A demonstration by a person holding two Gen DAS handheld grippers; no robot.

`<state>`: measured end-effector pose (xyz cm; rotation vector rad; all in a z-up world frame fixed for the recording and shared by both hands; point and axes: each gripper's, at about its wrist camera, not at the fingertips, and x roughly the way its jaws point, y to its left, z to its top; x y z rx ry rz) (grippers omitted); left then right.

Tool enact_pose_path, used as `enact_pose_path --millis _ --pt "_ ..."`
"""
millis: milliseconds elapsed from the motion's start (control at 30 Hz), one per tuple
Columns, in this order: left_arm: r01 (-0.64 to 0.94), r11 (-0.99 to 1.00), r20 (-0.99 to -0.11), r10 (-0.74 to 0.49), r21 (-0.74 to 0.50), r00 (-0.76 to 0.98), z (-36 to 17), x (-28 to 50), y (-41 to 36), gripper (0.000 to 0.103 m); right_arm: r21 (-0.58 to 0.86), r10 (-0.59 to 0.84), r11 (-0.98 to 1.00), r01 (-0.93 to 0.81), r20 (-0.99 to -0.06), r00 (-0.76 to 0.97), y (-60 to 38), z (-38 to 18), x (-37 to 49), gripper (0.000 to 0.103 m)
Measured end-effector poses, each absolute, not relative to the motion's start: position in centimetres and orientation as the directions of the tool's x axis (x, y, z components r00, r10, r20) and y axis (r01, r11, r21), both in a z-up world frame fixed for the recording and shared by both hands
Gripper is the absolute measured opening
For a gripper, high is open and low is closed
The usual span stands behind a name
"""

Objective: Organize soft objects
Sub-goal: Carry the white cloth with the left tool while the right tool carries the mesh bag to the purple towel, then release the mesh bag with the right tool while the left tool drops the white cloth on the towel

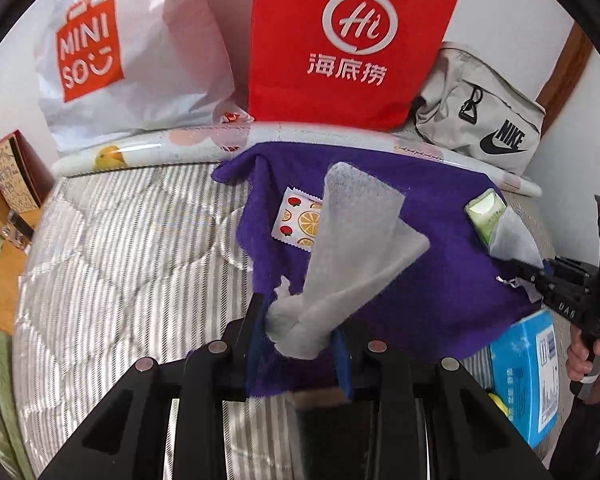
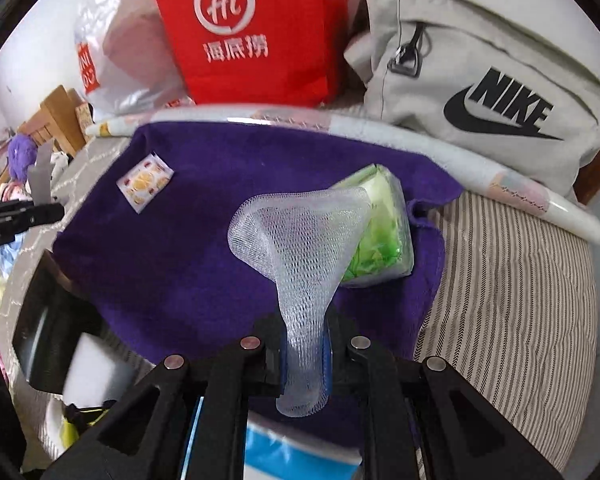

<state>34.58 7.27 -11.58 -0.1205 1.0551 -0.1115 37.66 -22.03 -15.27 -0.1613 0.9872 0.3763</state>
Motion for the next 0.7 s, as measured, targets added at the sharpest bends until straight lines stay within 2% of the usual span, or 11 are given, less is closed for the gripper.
enact_pose_path --millis 33,100,200,633,667,700 --pt "0.035 0.986 -0.863 -0.158 -0.161 0.480 -11.8 35.0 7.2 0.029 0.034 0.227 0.926 -0.375 -0.846 0.483 -22.1 -15.6 38.0 0.021" --pt "0.044 0.983 -0.869 -0.177 -0.176 0.462 -12.5 35.6 7.0 0.029 0.037 0.222 0.929 -0.369 -0.852 0.475 -22.3 -15.8 38.4 0.041" --pt "0.043 0.986 -0.886 -0.164 -0.161 0.433 -13.5 36.3 6.5 0.031 0.054 0.230 0.932 -0.359 -0.852 0.470 -22.6 -15.8 38.7 0.061" --pt "0.071 0.989 -0.906 -0.150 -0.132 0.395 -14.5 37.9 5.0 0.032 0.080 0.239 0.942 -0.325 -0.840 0.487 -23.8 -14.1 38.0 0.063" --pt "0.077 0.989 -0.907 -0.148 -0.128 0.394 -14.5 38.0 4.8 0.033 0.080 0.241 0.941 -0.328 -0.839 0.487 -23.9 -13.9 37.8 0.063" --pt "0.077 0.990 -0.909 -0.143 -0.122 0.391 -14.5 38.1 4.7 0.039 0.073 0.233 0.943 -0.323 -0.840 0.490 -23.9 -13.8 37.7 0.063"
